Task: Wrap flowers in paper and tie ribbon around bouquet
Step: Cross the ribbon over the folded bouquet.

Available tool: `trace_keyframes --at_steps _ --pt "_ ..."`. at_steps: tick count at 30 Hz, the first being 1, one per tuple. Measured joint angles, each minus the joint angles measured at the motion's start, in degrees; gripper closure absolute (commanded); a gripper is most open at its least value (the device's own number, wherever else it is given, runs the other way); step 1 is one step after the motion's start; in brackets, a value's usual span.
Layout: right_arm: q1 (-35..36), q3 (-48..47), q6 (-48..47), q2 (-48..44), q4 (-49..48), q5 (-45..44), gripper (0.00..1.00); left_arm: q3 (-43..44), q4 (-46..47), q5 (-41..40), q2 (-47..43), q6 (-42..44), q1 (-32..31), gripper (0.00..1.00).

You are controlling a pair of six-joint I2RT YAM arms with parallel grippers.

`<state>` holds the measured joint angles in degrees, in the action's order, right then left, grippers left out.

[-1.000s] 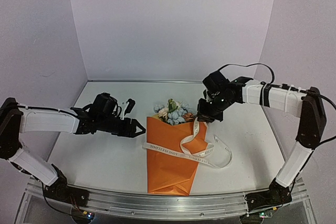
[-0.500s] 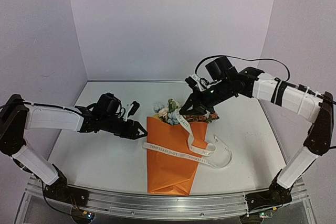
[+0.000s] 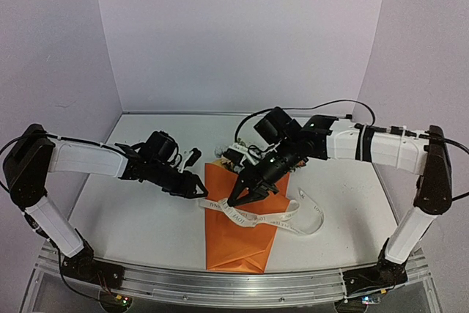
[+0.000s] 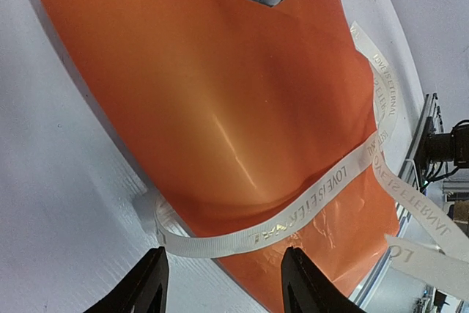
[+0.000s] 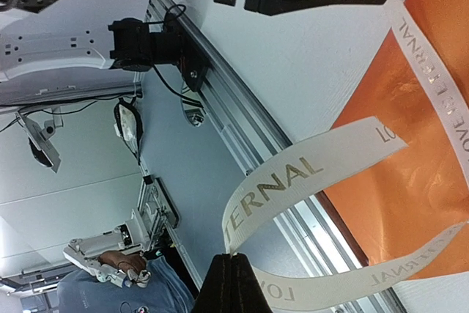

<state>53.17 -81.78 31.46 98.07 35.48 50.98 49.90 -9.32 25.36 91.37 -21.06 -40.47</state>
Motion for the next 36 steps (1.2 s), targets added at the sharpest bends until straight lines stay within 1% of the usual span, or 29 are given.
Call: trace_keyframes --at_steps 7,17,30,36 --pt "1.5 1.7 -0.6 4.6 1.2 -0.3 1.00 0.0 -1.3 0.0 0.0 0.0 0.0 0.45" --pt "2.1 5.3 -2.8 5.1 7.1 -3.2 1.00 0.0 -1.7 0.0 0.0 0.0 0.0 0.46" --pt "4.8 5.1 -4.0 7.9 13.6 -4.2 1.00 0.0 -1.8 0.0 0.0 0.0 0.0 0.46" --pt "5.0 1.9 -2.1 10.4 15.6 -6.4 1.00 0.0 -1.8 0.0 0.0 0.0 0.0 0.47"
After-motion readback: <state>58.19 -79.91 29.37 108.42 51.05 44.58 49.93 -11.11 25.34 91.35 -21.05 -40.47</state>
